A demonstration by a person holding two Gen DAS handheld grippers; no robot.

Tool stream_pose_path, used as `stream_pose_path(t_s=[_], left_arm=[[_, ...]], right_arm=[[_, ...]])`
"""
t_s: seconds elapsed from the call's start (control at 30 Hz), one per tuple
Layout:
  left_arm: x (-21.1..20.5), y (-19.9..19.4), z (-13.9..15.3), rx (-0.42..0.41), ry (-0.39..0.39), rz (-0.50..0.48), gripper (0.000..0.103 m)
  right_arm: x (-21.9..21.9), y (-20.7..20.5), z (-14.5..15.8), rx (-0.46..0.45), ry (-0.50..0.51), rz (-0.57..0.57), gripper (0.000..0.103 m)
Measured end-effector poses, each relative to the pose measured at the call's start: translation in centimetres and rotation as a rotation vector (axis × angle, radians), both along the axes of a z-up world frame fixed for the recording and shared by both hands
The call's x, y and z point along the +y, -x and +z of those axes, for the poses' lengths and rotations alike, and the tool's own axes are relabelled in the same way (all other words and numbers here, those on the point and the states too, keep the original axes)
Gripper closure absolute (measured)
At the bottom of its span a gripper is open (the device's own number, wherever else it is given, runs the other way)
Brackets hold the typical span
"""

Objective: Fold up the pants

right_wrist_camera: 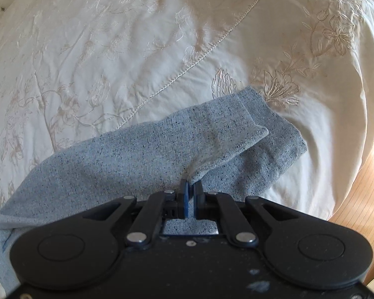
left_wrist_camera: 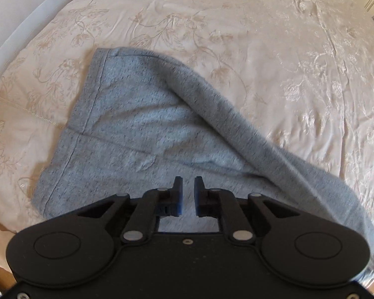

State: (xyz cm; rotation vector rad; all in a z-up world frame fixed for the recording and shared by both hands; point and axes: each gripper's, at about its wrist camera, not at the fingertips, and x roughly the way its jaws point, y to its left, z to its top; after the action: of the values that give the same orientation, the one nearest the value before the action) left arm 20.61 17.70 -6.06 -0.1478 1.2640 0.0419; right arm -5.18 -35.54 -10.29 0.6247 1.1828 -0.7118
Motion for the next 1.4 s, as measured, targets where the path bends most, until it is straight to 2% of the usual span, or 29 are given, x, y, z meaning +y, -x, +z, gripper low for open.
stream_pose_path(t_s=[0.1,0.27,0.4,0.53,0.67,0.83,0.9,1.0,1.13,1.23,1.3,1.37,1.4], left_arm=[[-1.9,-4.2,0.2,-0.034,-0.018,-0.007,0.063],[-4.7,-11.4,-1.2,-0.036,-0.141,-0.018,0.059],[-5.8,-14.7,-4.1,0.044,-0.242,-0.047,0.057],[-5.2,-15.5,-6.9,0.131,-0.308,-0.02,0.057],[-4.3,-15.9,-8.2,0.192,-0.273,0.034,0.057],[-4.1,-16.5,-9.1,0.218,-0.237,0.054,0.057],[-3.8,-16.5,-9.4,0.21,-0.194,0.048,0.077],[-2.3,-15.8,-7.8,0.159,-0.106,0.13,0.087],[-1.3,-12.4,-1.7,0.011,-0.03,0.141,0.089],[0.1,-7.6,3.7,-0.098,0.035,0.148,0.089],[1.4,-3.8,6.2,-0.138,0.095,0.171,0.089],[2.4,0.9,7.2,-0.152,0.121,0.191,0.089],[2.5,3.0,6.9,-0.145,0.104,0.188,0.089]], right_arm=[[-0.5,0.0,-0.4,0.0,-0.02,-0.008,0.099],[-0.9,0.2,-0.4,-0.015,-0.03,-0.011,0.099],[-1.0,0.1,-0.5,-0.016,-0.035,-0.011,0.099],[-1.2,0.1,-0.7,-0.014,-0.044,-0.018,0.099],[-1.4,0.0,-0.8,-0.014,-0.054,-0.019,0.099],[-1.4,-0.4,-0.8,-0.004,-0.054,-0.004,0.099],[-1.4,-0.4,-0.8,-0.004,-0.052,0.0,0.099],[-1.5,-0.7,-0.7,-0.003,-0.049,0.007,0.099],[-1.8,-1.7,0.9,-0.048,-0.012,0.03,0.099],[-2.1,-2.7,3.7,-0.118,0.066,0.076,0.099],[-2.3,-3.0,6.6,-0.195,0.144,0.111,0.099],[-2.3,-2.4,9.6,-0.292,0.216,0.134,0.099],[-2.4,-1.8,10.7,-0.323,0.239,0.147,0.099]])
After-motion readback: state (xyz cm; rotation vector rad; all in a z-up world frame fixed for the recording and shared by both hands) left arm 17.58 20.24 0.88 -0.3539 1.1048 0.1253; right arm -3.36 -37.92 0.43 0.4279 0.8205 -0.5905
